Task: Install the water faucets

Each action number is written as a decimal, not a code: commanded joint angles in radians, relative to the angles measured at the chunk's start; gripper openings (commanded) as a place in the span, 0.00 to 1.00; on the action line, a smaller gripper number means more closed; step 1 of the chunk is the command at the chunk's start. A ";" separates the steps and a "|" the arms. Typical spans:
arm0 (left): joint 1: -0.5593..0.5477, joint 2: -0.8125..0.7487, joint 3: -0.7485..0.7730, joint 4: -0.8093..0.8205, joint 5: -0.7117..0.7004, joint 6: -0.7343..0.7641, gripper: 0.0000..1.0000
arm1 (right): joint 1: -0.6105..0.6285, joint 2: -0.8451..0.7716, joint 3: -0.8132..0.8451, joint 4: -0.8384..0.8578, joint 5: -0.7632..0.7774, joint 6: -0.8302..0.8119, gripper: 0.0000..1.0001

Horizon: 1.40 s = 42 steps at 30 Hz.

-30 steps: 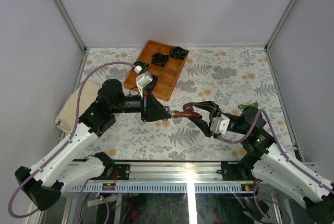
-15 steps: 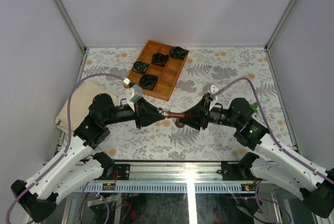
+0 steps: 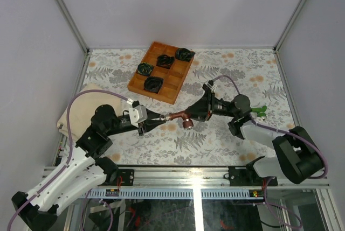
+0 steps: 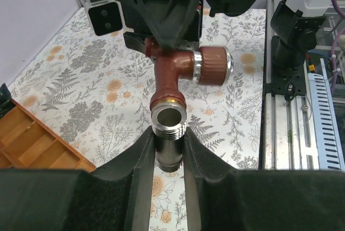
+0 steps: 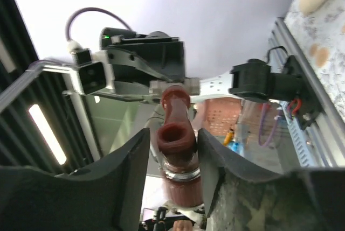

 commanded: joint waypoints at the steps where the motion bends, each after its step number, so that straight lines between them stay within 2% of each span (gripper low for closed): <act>1: 0.000 -0.025 -0.002 0.017 0.048 0.017 0.00 | -0.042 -0.025 -0.012 0.458 0.028 0.323 0.54; 2: 0.002 -0.024 -0.004 0.031 0.040 -0.003 0.00 | -0.042 -0.059 -0.018 0.387 0.025 0.269 0.58; 4: 0.002 -0.021 -0.008 0.074 0.009 -0.066 0.00 | -0.043 -0.149 -0.017 0.130 0.024 0.094 0.64; 6: 0.003 -0.017 -0.008 0.116 -0.021 -0.135 0.00 | -0.042 -0.259 0.009 -0.295 0.063 -0.146 0.69; 9: 0.001 -0.012 -0.001 0.167 -0.047 -0.222 0.00 | -0.043 -0.420 0.102 -0.843 0.287 -0.549 0.72; 11: 0.002 -0.008 0.009 0.174 -0.049 -0.266 0.00 | -0.043 -0.509 0.135 -0.976 0.431 -0.721 0.74; 13: 0.002 -0.005 0.021 0.167 -0.045 -0.302 0.00 | -0.042 -0.596 0.129 -0.977 0.517 -0.842 0.74; 16: 0.004 0.006 0.042 0.153 -0.052 -0.377 0.00 | -0.042 -0.704 0.070 -0.864 0.532 -1.132 0.76; 19: 0.024 0.049 0.101 0.083 -0.014 -0.430 0.00 | -0.043 -0.799 0.013 -0.763 0.453 -1.485 0.79; 22: 0.069 0.111 0.190 -0.008 0.070 -0.483 0.00 | -0.042 -0.857 -0.013 -0.770 0.399 -1.803 0.86; 25: 0.127 0.171 0.283 -0.069 0.172 -0.567 0.00 | -0.042 -0.890 -0.019 -0.803 0.382 -2.045 0.89; 29: 0.202 0.254 0.346 -0.079 0.326 -0.710 0.00 | -0.042 -0.907 0.008 -0.853 0.390 -2.222 0.92; 31: 0.219 0.280 0.358 -0.066 0.365 -0.760 0.00 | -0.042 -0.908 0.014 -0.848 0.419 -2.258 0.91; 33: 0.226 0.294 0.362 -0.060 0.375 -0.789 0.00 | -0.042 -0.904 0.019 -0.828 0.442 -2.276 0.91; 37: 0.227 0.314 0.365 -0.028 0.389 -0.851 0.00 | -0.042 -0.871 0.046 -0.850 0.386 -2.384 0.89; 42: 0.234 0.341 0.376 -0.026 0.376 -0.899 0.00 | -0.040 -0.808 0.067 -0.841 0.348 -2.434 0.87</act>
